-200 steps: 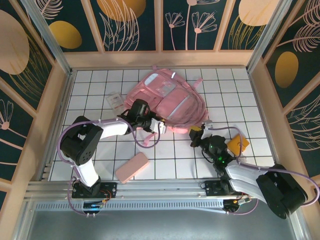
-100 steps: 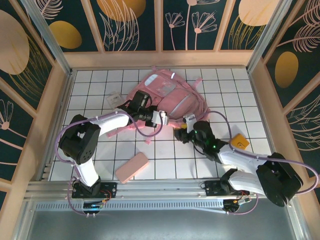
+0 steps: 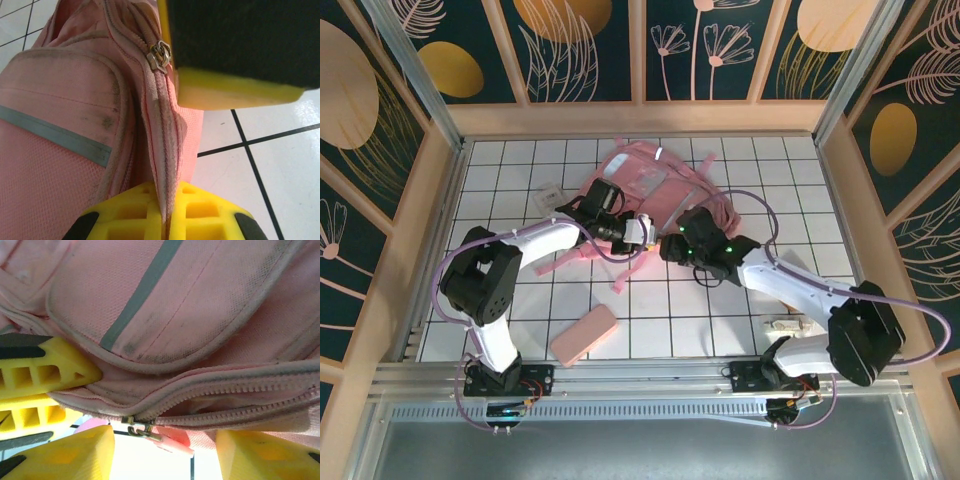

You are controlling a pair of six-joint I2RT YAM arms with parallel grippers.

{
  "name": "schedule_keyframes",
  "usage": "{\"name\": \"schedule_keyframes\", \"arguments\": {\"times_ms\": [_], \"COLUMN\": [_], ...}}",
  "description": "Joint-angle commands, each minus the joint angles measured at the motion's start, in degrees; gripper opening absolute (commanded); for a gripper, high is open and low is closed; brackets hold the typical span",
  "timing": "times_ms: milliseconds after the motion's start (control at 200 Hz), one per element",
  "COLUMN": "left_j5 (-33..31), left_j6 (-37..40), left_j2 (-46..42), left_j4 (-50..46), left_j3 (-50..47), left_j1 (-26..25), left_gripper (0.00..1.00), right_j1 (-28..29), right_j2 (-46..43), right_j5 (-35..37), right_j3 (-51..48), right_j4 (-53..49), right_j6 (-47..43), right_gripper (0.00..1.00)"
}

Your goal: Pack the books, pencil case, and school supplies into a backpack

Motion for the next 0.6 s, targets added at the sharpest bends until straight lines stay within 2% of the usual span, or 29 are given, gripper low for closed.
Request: {"name": "schedule_keyframes", "arguments": {"times_ms": [0, 105, 240, 390, 485, 596], "left_j5": [9.3, 9.6, 9.1, 8.9, 8.5, 6.6], "left_j6": [-0.7, -0.2, 1.3, 3.3, 4.3, 5.7], "left_j2": [0.3, 0.5, 0.6, 0.6, 0.4, 0.1], "left_j4": [-1.7, -2.3, -3.6, -5.0, -4.4, -3.7], "left_j3": [2.5, 2.8, 3.4, 3.4, 2.6, 1.4], "left_j1": [-0.7, -0.7, -0.6, -0.6, -0.7, -0.7], "left_gripper": [0.00, 0.00, 0.00, 0.00, 0.00, 0.00], "right_j1": [1.1, 2.0, 3.6, 4.7, 4.6, 4.7], "right_j2": [2.2, 5.2, 8.0, 10.2, 10.3, 9.8], "right_j5": [9.8, 13.0, 14.4, 14.6, 13.7, 14.4], "right_j3": [4.1, 6.7, 9.6, 12.3, 12.8, 12.9], "right_j4": [-11.8, -14.7, -15.9, -15.8, -15.2, -16.7], "right_j6": [1.2, 0.7, 1.2, 0.1, -0.2, 0.1], "right_gripper": [0.50, 0.41, 0.37, 0.23, 0.05, 0.00]}}
